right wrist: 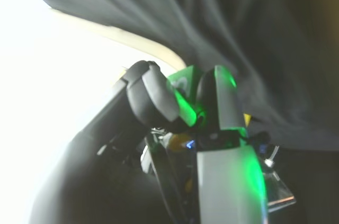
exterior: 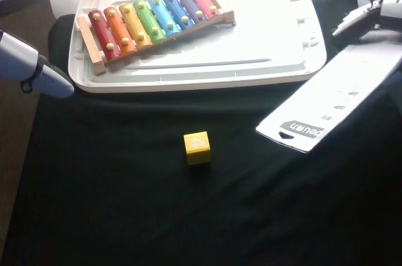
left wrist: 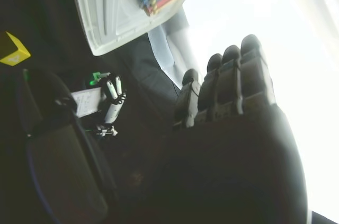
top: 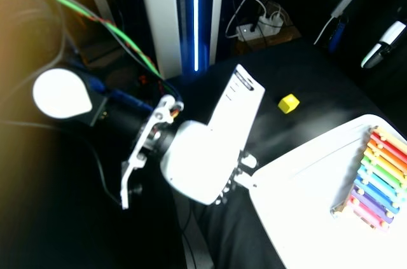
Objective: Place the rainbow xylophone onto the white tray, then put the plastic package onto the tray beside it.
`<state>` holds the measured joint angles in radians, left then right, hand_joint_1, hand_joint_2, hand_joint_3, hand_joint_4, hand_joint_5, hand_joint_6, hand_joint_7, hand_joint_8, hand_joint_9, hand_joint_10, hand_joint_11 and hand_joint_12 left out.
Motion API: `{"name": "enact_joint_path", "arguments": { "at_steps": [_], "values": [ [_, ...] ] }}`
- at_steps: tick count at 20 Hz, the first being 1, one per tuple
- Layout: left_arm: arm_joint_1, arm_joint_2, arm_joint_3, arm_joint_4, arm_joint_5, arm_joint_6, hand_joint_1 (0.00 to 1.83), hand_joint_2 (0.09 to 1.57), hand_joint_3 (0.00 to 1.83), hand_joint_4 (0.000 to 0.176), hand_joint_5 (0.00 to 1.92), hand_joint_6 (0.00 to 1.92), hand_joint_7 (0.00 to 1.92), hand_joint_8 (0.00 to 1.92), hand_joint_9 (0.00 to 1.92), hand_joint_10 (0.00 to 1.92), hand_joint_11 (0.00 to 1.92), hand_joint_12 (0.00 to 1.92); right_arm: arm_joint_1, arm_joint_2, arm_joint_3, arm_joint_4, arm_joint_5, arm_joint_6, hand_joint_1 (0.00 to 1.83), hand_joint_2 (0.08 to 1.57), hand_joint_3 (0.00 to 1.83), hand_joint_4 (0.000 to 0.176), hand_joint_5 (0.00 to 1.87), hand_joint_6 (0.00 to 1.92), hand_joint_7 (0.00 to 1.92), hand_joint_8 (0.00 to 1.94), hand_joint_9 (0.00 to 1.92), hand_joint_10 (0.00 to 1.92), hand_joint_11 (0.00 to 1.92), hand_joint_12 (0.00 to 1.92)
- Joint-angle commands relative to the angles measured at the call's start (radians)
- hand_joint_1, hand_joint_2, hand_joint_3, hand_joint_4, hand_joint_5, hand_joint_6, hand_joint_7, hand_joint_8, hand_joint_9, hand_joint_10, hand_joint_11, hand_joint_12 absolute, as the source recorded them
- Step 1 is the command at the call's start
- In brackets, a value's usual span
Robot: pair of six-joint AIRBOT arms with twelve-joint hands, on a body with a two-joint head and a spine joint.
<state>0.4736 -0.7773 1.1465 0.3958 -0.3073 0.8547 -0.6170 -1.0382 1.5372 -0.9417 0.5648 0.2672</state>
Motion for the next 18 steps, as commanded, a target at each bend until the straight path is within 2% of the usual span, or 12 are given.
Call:
{"name": "enact_joint_path", "arguments": {
  "at_steps": [1,4,5,7,8,9,10,13,14,15,17,18],
  "values": [
    [-0.006,-0.002,0.006,-0.019,-0.097,0.005,0.84,0.73,0.00,0.157,0.00,0.00,0.00,0.00,0.00,0.00,0.00,0.00,0.023,-0.004,0.008,0.075,0.079,0.009,1.67,1.12,0.00,0.176,0.92,1.92,1.14,1.94,1.28,1.92,1.35,1.92],
    [0.002,-0.002,0.007,-0.027,-0.104,0.005,0.82,0.72,0.00,0.170,0.00,0.00,0.00,0.00,0.00,0.00,0.00,0.00,0.035,-0.025,0.033,0.104,0.082,0.009,1.65,1.10,0.00,0.176,1.00,1.92,1.19,1.94,1.32,1.92,1.39,1.92],
    [0.008,-0.002,0.007,-0.032,-0.107,0.005,0.82,0.73,0.00,0.164,0.00,0.00,0.00,0.00,0.00,0.00,0.00,0.00,0.038,-0.033,0.044,0.115,0.086,0.009,1.64,1.11,0.00,0.176,1.00,1.92,1.18,1.94,1.25,1.92,1.07,1.92],
    [0.020,-0.004,0.010,-0.044,-0.115,0.005,0.81,0.73,0.00,0.127,0.00,0.00,0.00,0.00,0.00,0.00,0.00,0.00,0.044,-0.046,0.064,0.143,0.097,0.009,1.68,1.10,0.00,0.176,1.05,1.92,1.22,1.94,1.31,1.92,1.27,1.92],
    [0.023,-0.005,0.011,-0.047,-0.117,0.005,0.81,0.73,0.00,0.134,0.00,0.00,0.00,0.00,0.00,0.00,0.00,0.00,0.048,-0.048,0.068,0.152,0.098,0.009,1.68,1.10,0.00,0.176,1.06,1.92,1.22,1.94,1.33,1.92,1.35,1.92],
    [0.025,-0.007,0.012,-0.048,-0.118,0.005,0.81,0.72,0.00,0.160,0.00,0.00,0.00,0.00,0.00,0.00,0.00,0.00,0.054,-0.051,0.074,0.158,0.099,0.009,1.69,1.09,0.00,0.175,1.08,1.92,1.25,1.94,1.37,1.92,1.38,1.92],
    [0.028,-0.009,0.012,-0.049,-0.119,0.005,0.81,0.72,0.00,0.168,0.00,0.00,0.00,0.00,0.00,0.00,0.00,0.00,0.060,-0.058,0.081,0.165,0.099,0.009,1.69,1.10,0.00,0.174,1.07,1.92,1.16,1.94,1.22,1.92,1.01,1.92],
    [0.039,-0.011,0.013,-0.054,-0.123,0.005,0.86,0.73,0.00,0.144,0.00,0.00,0.00,0.00,0.00,0.00,0.00,0.00,0.072,-0.092,0.112,0.181,0.100,0.009,1.70,1.11,0.00,0.169,1.07,1.92,1.14,1.94,1.12,1.92,0.84,1.92],
    [0.042,-0.011,0.013,-0.056,-0.125,0.005,0.87,0.73,0.00,0.134,0.00,0.00,0.00,0.00,0.00,0.00,0.00,0.00,0.074,-0.105,0.123,0.192,0.100,0.009,1.80,0.82,0.69,0.005,1.04,1.92,1.13,1.94,0.87,1.91,0.57,1.86],
    [0.047,-0.012,0.013,-0.060,-0.128,0.005,0.89,0.74,0.00,0.123,0.00,0.00,0.00,0.00,0.00,0.00,0.00,0.00,0.074,-0.118,0.136,0.211,0.100,0.009,1.83,0.69,0.93,0.000,1.04,1.92,1.18,1.94,0.87,1.91,0.59,1.82],
    [0.057,-0.014,0.014,-0.069,-0.135,0.005,0.90,0.74,0.00,0.119,0.00,0.00,0.00,0.00,0.00,0.00,0.00,0.00,0.074,-0.148,0.165,0.245,0.100,0.009,1.76,0.89,0.39,0.000,1.03,1.92,1.20,1.94,1.26,1.92,1.25,1.92],
    [0.062,-0.016,0.015,-0.074,-0.138,0.005,0.91,0.74,0.00,0.110,0.00,0.00,0.00,0.00,0.00,0.00,0.00,0.00,0.074,-0.166,0.186,0.274,0.100,0.009,1.75,0.97,0.22,0.000,1.01,1.92,1.19,1.94,1.32,1.92,1.38,1.92]
  ]
}}
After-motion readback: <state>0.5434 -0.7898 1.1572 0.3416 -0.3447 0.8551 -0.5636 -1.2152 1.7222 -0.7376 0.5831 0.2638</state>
